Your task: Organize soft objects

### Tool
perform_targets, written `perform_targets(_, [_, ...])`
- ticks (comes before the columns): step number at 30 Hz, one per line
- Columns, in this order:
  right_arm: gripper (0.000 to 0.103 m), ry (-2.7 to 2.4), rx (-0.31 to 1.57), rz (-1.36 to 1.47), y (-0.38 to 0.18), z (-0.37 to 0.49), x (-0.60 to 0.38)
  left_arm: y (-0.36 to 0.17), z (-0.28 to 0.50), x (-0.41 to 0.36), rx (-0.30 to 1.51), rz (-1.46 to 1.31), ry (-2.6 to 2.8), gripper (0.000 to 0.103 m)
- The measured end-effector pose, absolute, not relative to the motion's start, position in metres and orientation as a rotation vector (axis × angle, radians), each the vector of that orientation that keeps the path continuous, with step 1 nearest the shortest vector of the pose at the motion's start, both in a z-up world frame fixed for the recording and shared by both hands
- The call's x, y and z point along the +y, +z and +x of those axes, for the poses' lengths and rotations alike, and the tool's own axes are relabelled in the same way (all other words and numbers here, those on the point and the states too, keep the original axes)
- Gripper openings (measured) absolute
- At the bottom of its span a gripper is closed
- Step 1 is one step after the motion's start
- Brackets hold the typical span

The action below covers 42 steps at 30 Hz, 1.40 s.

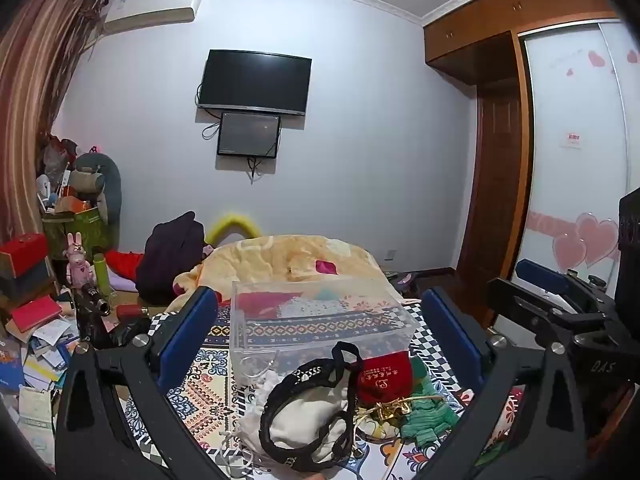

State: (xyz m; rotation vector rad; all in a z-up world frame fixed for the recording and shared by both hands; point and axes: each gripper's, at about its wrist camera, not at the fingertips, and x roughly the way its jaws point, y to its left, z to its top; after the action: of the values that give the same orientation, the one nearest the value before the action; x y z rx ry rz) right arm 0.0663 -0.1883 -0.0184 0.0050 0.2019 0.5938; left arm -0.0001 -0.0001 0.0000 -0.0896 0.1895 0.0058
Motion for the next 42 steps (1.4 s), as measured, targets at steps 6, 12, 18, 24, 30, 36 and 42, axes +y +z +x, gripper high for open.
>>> perform_targets(6, [0.103,0.595,0.207,0.003,-0.019,0.065,-0.188,0.000,0.003,0.000,0.208,-0.105,-0.001,0.103])
perform_targets(12, [0.103,0.594,0.211,0.005,-0.018,0.066,-0.190,0.005,0.002,0.003,0.206,-0.108,-0.001,0.103])
perform_targets(18, [0.103,0.595,0.206,0.003,-0.018,0.066,-0.189,-0.003,0.001,0.001,0.197,-0.106,-0.001,0.103])
perform_targets(24, [0.103,0.596,0.204,0.005,-0.015,0.063,-0.190,-0.003,-0.001,-0.002,0.194,-0.099,0.000,0.103])
perform_targets(30, [0.103,0.598,0.205,0.004,-0.013,0.062,-0.190,-0.004,0.000,-0.002,0.194,-0.099,0.001,0.103])
perform_targets(36, [0.103,0.600,0.204,0.005,-0.013,0.062,-0.190,-0.004,0.000,-0.002,0.195,-0.100,0.001,0.103])
perform_targets(42, [0.103,0.602,0.205,0.006,-0.013,0.061,-0.190,-0.003,0.000,-0.002,0.195,-0.099,-0.003,0.103])
